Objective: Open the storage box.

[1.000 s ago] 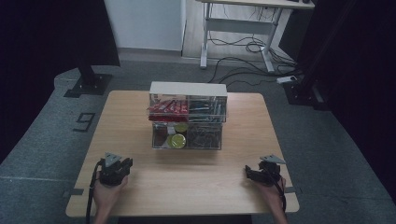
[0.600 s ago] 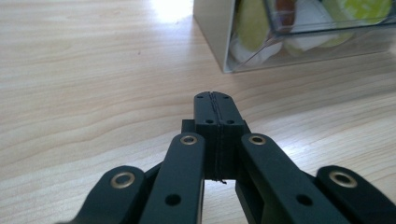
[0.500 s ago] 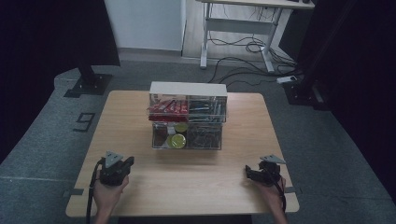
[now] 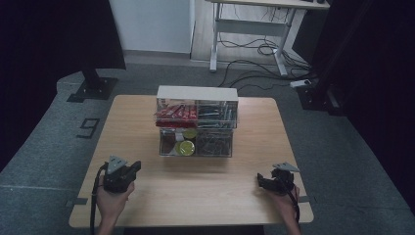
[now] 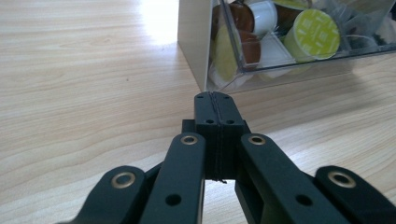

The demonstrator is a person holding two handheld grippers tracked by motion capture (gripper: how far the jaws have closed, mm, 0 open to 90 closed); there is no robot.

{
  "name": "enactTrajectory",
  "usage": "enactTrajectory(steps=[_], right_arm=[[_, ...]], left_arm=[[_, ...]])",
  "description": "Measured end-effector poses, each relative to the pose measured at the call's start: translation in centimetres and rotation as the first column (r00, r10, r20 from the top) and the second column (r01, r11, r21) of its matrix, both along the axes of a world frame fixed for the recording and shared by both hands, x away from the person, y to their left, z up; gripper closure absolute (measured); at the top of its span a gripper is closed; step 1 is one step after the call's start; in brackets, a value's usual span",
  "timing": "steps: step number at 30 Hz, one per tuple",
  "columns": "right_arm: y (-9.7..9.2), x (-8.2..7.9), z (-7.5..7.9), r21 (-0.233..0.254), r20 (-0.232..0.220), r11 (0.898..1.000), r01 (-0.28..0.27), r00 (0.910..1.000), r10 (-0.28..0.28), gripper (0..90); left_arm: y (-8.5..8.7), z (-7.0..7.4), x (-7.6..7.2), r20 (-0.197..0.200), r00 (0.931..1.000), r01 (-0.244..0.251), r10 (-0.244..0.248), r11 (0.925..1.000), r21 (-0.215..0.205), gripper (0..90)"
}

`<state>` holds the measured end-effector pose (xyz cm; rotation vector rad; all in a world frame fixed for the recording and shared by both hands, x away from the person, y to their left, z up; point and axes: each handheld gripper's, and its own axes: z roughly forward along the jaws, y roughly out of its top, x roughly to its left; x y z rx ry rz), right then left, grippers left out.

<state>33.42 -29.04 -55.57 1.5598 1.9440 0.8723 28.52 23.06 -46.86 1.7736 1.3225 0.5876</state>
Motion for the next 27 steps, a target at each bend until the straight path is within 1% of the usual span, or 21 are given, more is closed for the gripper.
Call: enactTrajectory(steps=[6, 10, 11, 12, 14, 20, 23, 27], right_arm=[[0.0, 0.0, 0.0, 0.000, 0.000, 1.000, 0.001, 1.0000, -0.001, 13.7], [0.0, 0.0, 0.0, 0.000, 0.000, 1.000, 0.001, 1.0000, -0.001, 13.7], [0.0, 0.0, 0.0, 0.000, 0.000, 1.000, 0.001, 1.0000, -0.001, 13.7], [0.0, 0.0, 0.0, 0.000, 0.000, 1.000, 0.001, 1.0000, -0.001, 13.7], [0.0, 0.0, 0.0, 0.000, 0.000, 1.000, 0.001, 1.0000, -0.001, 13.7], [0.0, 0.0, 0.0, 0.000, 0.001, 1.000, -0.001, 1.0000, 0.001, 14.2], [0.0, 0.0, 0.0, 0.001, 0.001, 1.000, -0.001, 1.0000, 0.001, 14.3], [0.0, 0.0, 0.0, 0.001, 0.001, 1.000, -0.001, 1.0000, 0.001, 14.3]], left_arm=[[-0.1, 0.9, 0.0, 0.009, 0.9999, 0.009, -0.009, 0.9999, -0.013, 90.0], [-0.1, 1.6, 0.3, 0.017, 0.9998, 0.012, -0.012, 0.9993, -0.035, 90.0], [-0.1, 1.6, 0.3, 0.017, 0.9998, 0.012, -0.012, 0.9993, -0.035, 90.0], [-0.2, 1.9, 0.4, 0.022, 0.9996, 0.019, -0.018, 0.9989, -0.042, 90.0], [-0.4, 2.3, 0.5, 0.026, 0.9994, 0.024, -0.023, 0.9987, -0.046, 90.0], [-0.8, 3.3, 0.9, 0.031, 0.9985, 0.048, -0.046, 0.9962, -0.073, 90.0], [-1.2, 3.8, 0.9, 0.034, 0.9977, 0.061, -0.059, 0.9956, -0.071, 90.0], [-1.5, 4.6, 1.0, 0.036, 0.9974, 0.064, -0.062, 0.9959, -0.063, 90.0]])
